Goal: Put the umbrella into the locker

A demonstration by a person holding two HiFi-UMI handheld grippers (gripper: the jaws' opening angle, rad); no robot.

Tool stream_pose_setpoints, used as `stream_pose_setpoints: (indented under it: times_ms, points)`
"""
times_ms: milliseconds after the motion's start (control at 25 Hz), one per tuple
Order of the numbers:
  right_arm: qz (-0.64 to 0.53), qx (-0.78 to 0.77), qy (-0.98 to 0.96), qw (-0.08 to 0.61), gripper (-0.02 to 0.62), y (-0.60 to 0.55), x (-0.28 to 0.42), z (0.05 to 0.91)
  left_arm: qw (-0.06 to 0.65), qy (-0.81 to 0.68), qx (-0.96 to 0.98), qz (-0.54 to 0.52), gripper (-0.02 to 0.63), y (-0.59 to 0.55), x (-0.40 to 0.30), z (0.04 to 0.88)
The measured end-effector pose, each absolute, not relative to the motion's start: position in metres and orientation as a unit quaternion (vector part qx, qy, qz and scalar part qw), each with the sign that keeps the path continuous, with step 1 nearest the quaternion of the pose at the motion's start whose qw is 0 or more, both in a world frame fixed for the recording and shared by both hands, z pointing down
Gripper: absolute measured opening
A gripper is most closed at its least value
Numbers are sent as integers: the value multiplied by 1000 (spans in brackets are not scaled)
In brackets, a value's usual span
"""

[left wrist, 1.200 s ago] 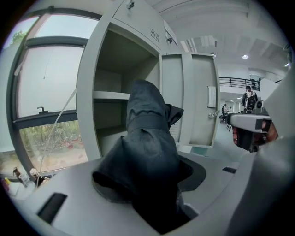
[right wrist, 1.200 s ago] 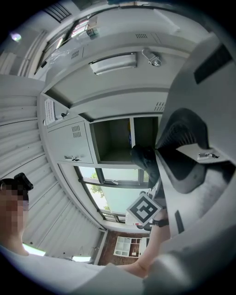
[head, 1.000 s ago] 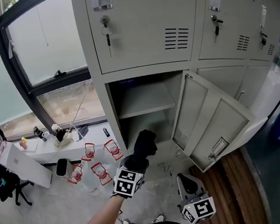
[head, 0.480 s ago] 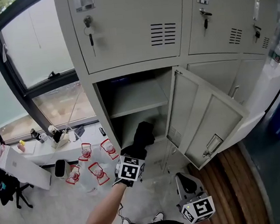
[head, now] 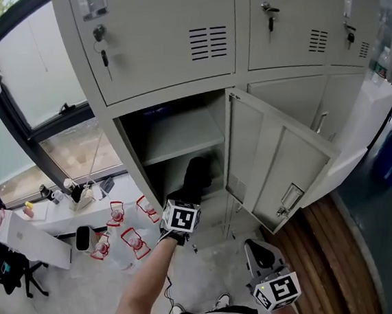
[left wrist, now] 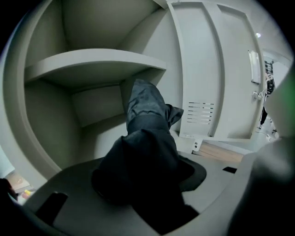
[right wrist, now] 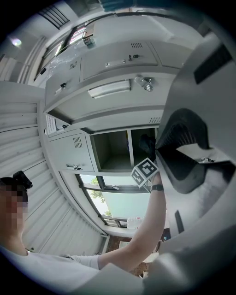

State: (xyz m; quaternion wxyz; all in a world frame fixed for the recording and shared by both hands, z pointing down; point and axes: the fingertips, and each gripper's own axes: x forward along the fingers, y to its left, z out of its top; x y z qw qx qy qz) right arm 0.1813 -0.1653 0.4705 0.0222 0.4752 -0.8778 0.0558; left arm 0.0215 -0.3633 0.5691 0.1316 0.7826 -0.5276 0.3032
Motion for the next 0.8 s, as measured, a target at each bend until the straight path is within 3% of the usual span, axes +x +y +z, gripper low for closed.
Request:
stream_pose_setpoints:
  times_ms: [800]
  points:
    - [64, 489, -869, 38, 15, -170, 209, 481, 142, -541, 743, 368, 238, -427, 11, 598]
